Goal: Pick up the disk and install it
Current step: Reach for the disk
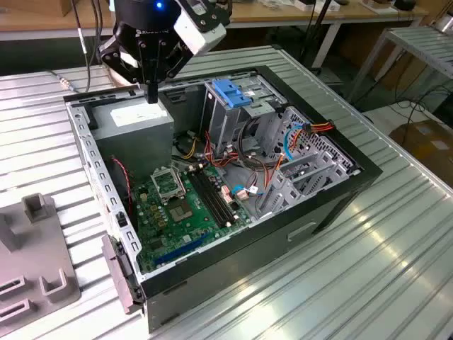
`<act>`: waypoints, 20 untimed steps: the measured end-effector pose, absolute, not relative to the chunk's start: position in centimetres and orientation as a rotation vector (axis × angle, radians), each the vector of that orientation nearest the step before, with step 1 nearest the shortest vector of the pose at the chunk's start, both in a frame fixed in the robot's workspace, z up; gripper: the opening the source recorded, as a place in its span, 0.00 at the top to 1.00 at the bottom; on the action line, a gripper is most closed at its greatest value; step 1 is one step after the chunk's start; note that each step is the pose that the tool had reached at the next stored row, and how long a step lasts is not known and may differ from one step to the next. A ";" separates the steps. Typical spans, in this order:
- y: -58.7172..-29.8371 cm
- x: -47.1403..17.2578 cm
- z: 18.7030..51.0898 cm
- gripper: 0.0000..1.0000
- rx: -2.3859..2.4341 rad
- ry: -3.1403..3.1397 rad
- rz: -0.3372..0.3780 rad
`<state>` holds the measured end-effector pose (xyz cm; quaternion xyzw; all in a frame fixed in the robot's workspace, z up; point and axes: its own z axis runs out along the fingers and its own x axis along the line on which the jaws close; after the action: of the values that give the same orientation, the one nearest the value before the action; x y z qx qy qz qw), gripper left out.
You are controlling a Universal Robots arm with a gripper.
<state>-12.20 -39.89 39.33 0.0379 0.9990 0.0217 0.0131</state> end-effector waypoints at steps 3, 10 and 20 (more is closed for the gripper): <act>-39.9 -12.3 39.3 0.90 0.118 3.113 0.068; -39.9 -12.9 39.3 0.90 0.118 3.112 0.068; -39.9 -13.6 39.3 0.90 0.118 3.112 0.068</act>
<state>-13.64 -39.90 39.32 0.0379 0.9990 0.0217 0.0131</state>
